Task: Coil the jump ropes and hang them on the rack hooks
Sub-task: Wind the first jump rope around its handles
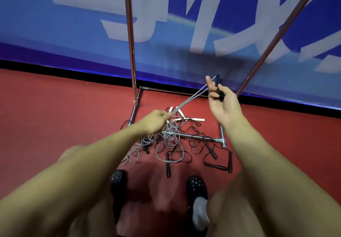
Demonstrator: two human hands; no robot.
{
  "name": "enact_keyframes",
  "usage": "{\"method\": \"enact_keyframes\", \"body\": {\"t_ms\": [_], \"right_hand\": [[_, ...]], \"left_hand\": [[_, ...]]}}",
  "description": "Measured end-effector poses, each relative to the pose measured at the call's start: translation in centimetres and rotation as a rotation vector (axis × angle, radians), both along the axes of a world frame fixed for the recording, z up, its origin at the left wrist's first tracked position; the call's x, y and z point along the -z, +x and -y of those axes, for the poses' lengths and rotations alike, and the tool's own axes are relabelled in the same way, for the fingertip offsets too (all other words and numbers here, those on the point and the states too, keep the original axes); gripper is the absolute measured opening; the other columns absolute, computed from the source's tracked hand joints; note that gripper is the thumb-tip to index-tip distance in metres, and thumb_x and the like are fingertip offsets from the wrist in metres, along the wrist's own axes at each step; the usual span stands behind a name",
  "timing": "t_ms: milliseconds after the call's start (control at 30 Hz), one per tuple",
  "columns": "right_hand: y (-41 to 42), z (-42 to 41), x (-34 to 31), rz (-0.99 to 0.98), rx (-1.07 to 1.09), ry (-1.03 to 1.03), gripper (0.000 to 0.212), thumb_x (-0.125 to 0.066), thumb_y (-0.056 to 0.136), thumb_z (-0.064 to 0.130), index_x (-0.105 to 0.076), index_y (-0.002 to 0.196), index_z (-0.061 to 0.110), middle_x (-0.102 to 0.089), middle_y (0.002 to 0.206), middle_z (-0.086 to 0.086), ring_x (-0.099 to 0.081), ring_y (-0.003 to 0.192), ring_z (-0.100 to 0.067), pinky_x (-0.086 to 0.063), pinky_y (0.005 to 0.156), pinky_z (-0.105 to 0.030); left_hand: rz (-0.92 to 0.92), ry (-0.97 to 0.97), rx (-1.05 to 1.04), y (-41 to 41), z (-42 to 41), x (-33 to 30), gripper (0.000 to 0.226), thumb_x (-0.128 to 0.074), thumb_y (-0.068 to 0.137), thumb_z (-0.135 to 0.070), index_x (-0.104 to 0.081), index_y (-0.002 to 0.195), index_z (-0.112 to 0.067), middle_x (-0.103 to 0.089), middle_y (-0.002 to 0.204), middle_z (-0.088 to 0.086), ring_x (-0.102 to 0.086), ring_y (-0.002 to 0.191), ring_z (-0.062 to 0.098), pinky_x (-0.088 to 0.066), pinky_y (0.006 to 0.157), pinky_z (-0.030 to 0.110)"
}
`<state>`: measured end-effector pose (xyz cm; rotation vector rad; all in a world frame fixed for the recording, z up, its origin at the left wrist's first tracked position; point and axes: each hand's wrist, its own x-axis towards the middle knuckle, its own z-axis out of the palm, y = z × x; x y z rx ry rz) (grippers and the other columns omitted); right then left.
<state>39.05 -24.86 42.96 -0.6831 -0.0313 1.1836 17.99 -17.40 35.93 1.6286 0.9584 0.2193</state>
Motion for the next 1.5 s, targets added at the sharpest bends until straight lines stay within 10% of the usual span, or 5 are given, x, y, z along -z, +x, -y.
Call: {"method": "enact_keyframes", "body": {"t_ms": [233,500,933,1100,1500], "right_hand": [[1.8,0.3,1.8,0.178,-0.067,-0.189,0.029,-0.038,0.105,-0.001,-0.048,0.132,-0.007,-0.074,0.108,-0.025,-0.058,0.067,-0.014,-0.045,0.051,-0.018],[0.9,-0.5,2.4,0.074,-0.124,-0.193,0.024,-0.044,0.104,-0.001,-0.05,0.126,-0.009,-0.063,0.128,-0.035,-0.076,0.086,-0.027,-0.06,0.068,-0.025],[-2.8,1.8,6.3,1.787,-1.313,-0.396,0.019,-0.071,0.095,0.029,-0.062,0.109,0.02,-0.068,0.091,0.006,-0.064,0.086,-0.017,-0.05,0.078,-0.03],[-5.7,3.5,3.2,1.624,-1.45,-0.154,0.018,-0.065,0.098,0.044,-0.077,0.1,0.032,-0.072,0.095,0.025,-0.063,0.087,0.005,-0.041,0.079,-0.008],[-3.5,4.1,0.1,0.803,-0.775,0.042,0.028,-0.059,0.096,0.015,-0.053,0.121,0.004,-0.071,0.119,-0.026,-0.04,0.049,-0.005,-0.025,0.045,-0.017]], "left_hand": [[-0.314,0.577,0.186,0.7,1.5,-3.6,0.029,-0.05,0.106,-0.035,-0.072,0.102,-0.016,-0.063,0.072,0.001,-0.057,0.071,0.025,-0.04,0.066,0.032],[-0.445,0.628,0.295,0.1,2.3,-4.7,0.049,-0.052,0.103,-0.039,-0.04,0.058,-0.022,-0.047,0.06,-0.001,-0.051,0.069,0.034,-0.038,0.064,0.033],[-0.313,0.848,0.557,-0.1,-1.0,-6.2,0.046,-0.04,0.107,-0.048,-0.068,0.098,-0.012,-0.06,0.084,0.003,-0.058,0.084,0.031,-0.049,0.077,0.041],[-0.167,0.573,0.394,-0.9,-1.6,-6.3,0.04,-0.066,0.094,-0.052,-0.068,0.084,-0.012,-0.054,0.066,-0.003,-0.045,0.059,0.014,-0.038,0.059,0.03],[0.274,-0.175,0.074,-1.8,-3.3,-6.3,0.024,-0.052,0.105,-0.017,-0.056,0.081,-0.015,-0.046,0.066,-0.002,-0.036,0.055,0.007,-0.032,0.05,0.018]]}}
